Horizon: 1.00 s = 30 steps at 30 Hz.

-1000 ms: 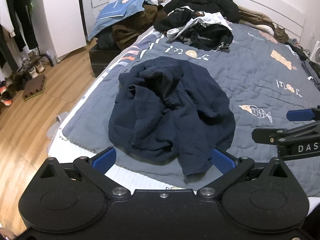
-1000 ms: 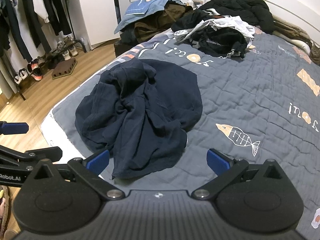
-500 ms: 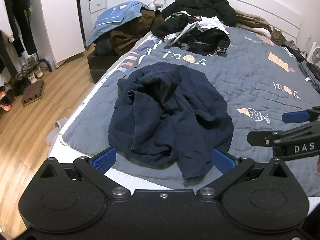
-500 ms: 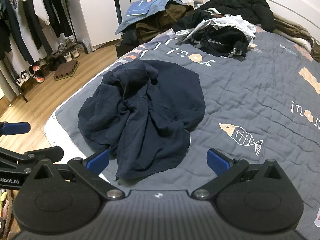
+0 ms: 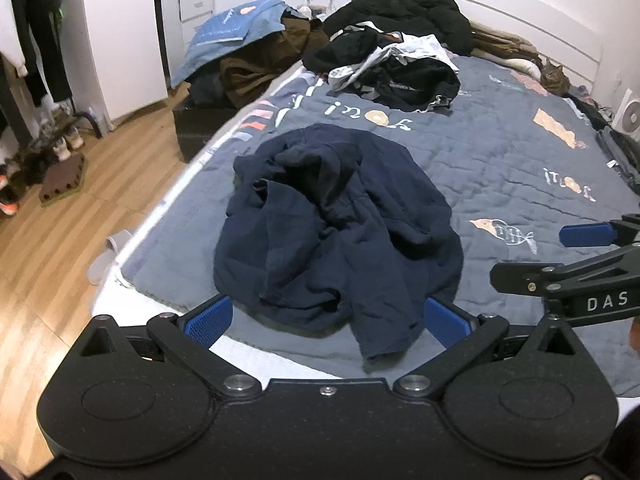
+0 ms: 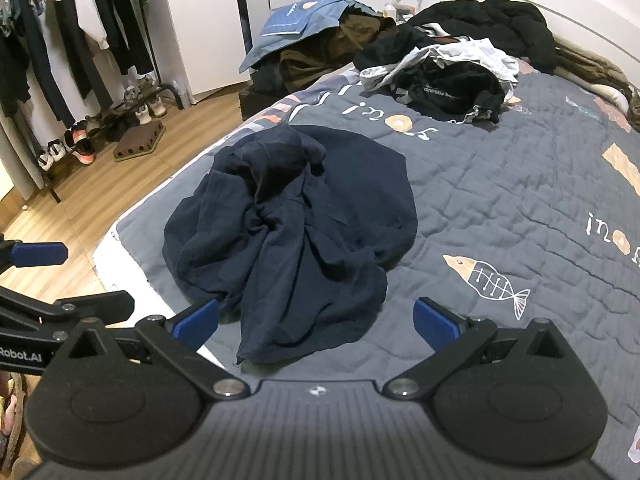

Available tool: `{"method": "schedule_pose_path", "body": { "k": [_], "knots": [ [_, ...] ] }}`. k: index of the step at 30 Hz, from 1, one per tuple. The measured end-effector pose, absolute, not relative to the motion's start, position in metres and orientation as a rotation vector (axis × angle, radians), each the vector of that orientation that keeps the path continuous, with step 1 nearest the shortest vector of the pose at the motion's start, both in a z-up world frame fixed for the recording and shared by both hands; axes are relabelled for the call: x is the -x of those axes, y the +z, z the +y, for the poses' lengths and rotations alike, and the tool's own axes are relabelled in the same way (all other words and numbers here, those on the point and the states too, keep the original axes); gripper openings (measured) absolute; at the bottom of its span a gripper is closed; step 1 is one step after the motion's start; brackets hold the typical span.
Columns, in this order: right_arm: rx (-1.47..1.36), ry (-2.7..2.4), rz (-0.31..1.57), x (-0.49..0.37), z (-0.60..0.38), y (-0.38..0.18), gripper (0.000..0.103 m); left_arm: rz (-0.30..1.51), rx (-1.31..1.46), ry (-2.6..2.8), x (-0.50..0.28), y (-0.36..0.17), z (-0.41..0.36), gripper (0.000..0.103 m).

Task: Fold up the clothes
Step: 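Approach the crumpled navy T-shirt with both grippers open, then lower the right gripper onto the navy T-shirt and close on its fabric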

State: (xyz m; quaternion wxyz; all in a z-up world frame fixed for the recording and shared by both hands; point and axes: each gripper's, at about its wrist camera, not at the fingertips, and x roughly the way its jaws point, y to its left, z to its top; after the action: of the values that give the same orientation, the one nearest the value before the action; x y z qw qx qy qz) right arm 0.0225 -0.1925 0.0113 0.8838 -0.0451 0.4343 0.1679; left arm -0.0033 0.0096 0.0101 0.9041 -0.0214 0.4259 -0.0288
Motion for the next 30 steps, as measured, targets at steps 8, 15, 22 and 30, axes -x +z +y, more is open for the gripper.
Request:
{"method": "schedule_pose_path", "body": {
  "k": [8,15,22,30],
  "knots": [
    [0.107,0.357,0.893,-0.021,-0.19,0.013,0.103,0.863,0.03,-0.055,0.006,0.01,0.006,0.103],
    [0.11,0.362,0.884,-0.022,-0.188,0.012,0.103,0.852,0.044,-0.053,0.005,0.01,0.008,0.103],
    [0.107,0.373,0.868,-0.029,-0.189,0.009,0.103,0.819,0.025,-0.047,0.003,0.011,0.012,0.103],
    [0.109,0.4,0.831,-0.045,-0.185,0.004,0.103,0.721,-0.076,-0.019,-0.003,0.017,0.019,0.103]
  ]
}}
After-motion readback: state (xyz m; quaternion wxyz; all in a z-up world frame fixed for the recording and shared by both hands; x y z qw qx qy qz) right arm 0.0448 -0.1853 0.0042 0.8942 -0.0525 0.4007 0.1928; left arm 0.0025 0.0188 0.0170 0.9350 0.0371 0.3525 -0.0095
